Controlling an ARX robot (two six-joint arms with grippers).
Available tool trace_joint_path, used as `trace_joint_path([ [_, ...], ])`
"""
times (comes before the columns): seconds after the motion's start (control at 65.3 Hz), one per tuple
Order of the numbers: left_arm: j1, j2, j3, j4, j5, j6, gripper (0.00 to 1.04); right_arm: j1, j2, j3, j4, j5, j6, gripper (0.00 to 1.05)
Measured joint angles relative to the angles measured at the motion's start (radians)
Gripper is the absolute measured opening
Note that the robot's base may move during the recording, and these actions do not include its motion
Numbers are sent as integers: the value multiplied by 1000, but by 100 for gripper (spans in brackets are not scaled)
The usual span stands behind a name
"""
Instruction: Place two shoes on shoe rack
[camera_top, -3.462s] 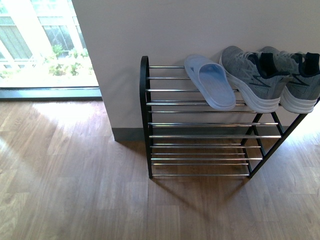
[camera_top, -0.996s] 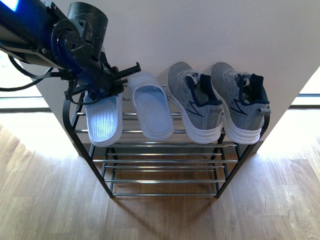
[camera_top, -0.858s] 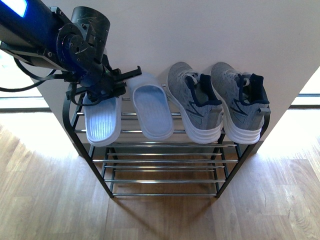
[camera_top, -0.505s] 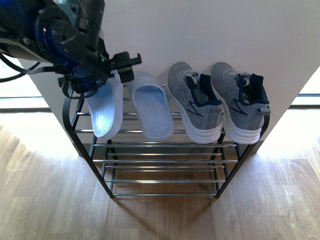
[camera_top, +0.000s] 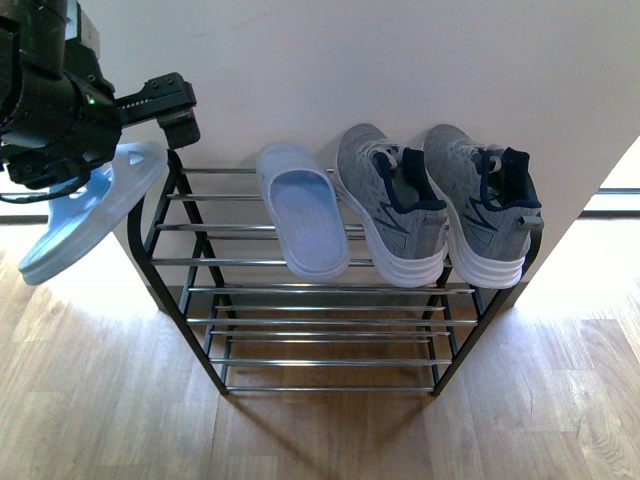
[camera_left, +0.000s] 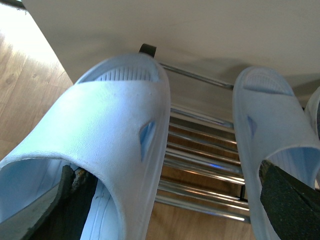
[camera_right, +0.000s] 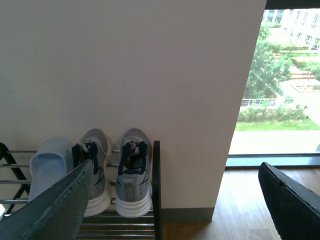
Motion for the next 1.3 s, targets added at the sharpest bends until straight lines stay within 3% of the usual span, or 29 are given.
trace_joint_path([
  [0.337,-37,94,181,-52,19,-5,95,0,0,0,0,0,0,96],
  [0.72,-55,142,238,-72,24,0,95,0,0,0,0,0,0,96],
  [1.103,-87,104,163,-51,-2,31,95,0,0,0,0,0,0,96],
  [1.302,-93,-81,-79,87,-79,56,95,0,0,0,0,0,0,96],
])
